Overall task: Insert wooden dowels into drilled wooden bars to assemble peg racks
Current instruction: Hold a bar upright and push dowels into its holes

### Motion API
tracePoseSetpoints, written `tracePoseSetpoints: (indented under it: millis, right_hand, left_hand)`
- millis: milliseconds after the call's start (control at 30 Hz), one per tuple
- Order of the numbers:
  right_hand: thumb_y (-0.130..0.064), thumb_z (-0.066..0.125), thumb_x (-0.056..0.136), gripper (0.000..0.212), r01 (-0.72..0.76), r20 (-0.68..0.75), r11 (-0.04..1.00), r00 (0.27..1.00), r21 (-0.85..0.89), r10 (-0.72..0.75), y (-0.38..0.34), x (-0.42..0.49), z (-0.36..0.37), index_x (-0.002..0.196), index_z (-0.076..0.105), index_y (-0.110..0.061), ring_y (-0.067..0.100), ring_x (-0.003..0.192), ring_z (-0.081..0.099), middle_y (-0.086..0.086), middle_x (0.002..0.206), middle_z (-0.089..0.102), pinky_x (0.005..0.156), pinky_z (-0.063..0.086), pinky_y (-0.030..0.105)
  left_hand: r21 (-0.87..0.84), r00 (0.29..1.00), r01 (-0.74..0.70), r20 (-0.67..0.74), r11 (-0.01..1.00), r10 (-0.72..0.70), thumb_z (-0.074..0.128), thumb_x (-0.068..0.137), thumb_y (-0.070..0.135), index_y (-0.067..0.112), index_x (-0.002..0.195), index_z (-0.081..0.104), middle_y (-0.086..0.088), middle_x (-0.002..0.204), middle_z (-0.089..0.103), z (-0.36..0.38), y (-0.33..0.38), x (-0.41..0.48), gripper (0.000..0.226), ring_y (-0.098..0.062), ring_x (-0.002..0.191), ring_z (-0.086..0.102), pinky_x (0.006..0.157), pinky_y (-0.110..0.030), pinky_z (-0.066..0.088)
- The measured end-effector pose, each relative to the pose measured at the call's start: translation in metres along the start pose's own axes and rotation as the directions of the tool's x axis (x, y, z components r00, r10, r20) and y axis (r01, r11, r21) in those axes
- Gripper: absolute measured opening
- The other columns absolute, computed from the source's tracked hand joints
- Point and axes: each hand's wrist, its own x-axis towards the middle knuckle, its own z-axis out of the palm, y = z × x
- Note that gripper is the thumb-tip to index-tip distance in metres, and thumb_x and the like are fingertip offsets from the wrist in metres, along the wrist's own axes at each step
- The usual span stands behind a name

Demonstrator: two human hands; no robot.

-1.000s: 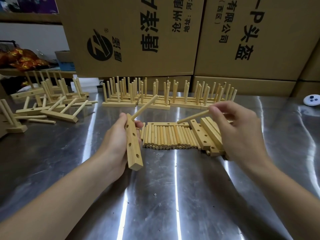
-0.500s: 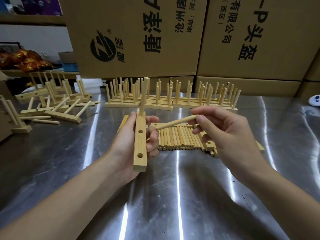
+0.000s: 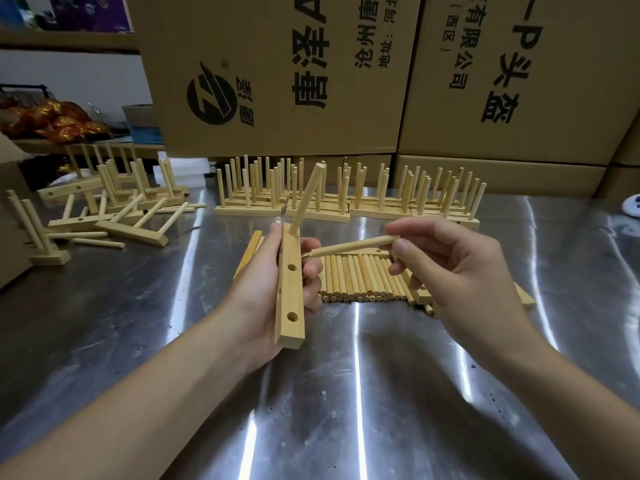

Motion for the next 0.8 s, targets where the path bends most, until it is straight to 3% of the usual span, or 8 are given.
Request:
tracePoseSetpoints:
  millis: [200, 400, 500, 667, 800]
  right_hand:
    - [-0.011, 0.079, 0.095, 0.025, -0.036, 0.031, 0.998, 0.999, 0.059, 0.034, -0.002, -0.001, 0.000, 0.114, 0.076, -0.027, 0.021, 0.082, 0.076, 0.004, 0.097, 0.080, 0.068, 0.055, 0.018]
    - [-0.020, 0.082, 0.091, 0.023, -0.049, 0.045, 0.998, 0.998, 0.046, 0.047, -0.005, -0.002, 0.001, 0.112, 0.078, -0.029, 0.018, 0.085, 0.076, 0.002, 0.097, 0.080, 0.070, 0.055, 0.015]
    - [-0.022, 0.084, 0.089, 0.019, -0.109, 0.043, 0.984, 0.994, 0.144, 0.103, -0.007, -0.003, 0.004, 0.108, 0.081, -0.025, 0.012, 0.080, 0.073, 0.003, 0.092, 0.080, 0.066, 0.053, 0.016]
    - [-0.039, 0.076, 0.090, 0.024, -0.240, 0.092, 0.942, 0.970, 0.236, 0.225, -0.008, -0.009, 0.015, 0.111, 0.082, -0.030, 0.007, 0.088, 0.069, -0.001, 0.104, 0.079, 0.064, 0.053, 0.019]
    - [-0.033, 0.063, 0.102, 0.016, -0.182, 0.051, 0.916, 0.983, 0.357, 0.175, -0.013, -0.007, 0.016, 0.104, 0.070, -0.019, 0.021, 0.100, 0.076, 0.007, 0.109, 0.079, 0.064, 0.056, 0.023]
  left_hand:
    - [-0.014, 1.000, 0.002, -0.025, 1.000, -0.002, 0.036, 0.111, 0.057, 0.014, 0.097, 0.060, 0.001, 0.062, 0.049, 0.000, 0.001, -0.002, 0.051, -0.012, 0.044, 0.038, 0.050, -0.025, 0.034]
    - [0.004, 0.999, 0.006, -0.038, 1.000, -0.006, 0.036, 0.111, 0.058, 0.014, 0.098, 0.059, 0.001, 0.062, 0.049, 0.001, 0.000, -0.002, 0.051, -0.012, 0.044, 0.038, 0.050, -0.025, 0.035]
    - [0.024, 0.999, 0.017, -0.036, 1.000, -0.016, 0.037, 0.110, 0.058, 0.014, 0.100, 0.058, 0.001, 0.063, 0.050, 0.002, -0.001, -0.002, 0.049, -0.012, 0.045, 0.038, 0.053, -0.026, 0.035]
    - [0.081, 0.999, 0.034, -0.014, 0.996, -0.033, 0.039, 0.109, 0.059, 0.015, 0.102, 0.057, 0.000, 0.063, 0.051, 0.003, -0.006, -0.004, 0.048, -0.014, 0.044, 0.041, 0.048, -0.025, 0.039]
    - [0.140, 0.999, 0.023, 0.025, 0.990, -0.026, 0.039, 0.109, 0.061, 0.015, 0.091, 0.064, -0.002, 0.068, 0.057, 0.002, -0.008, -0.002, 0.055, -0.012, 0.046, 0.046, 0.045, -0.021, 0.042]
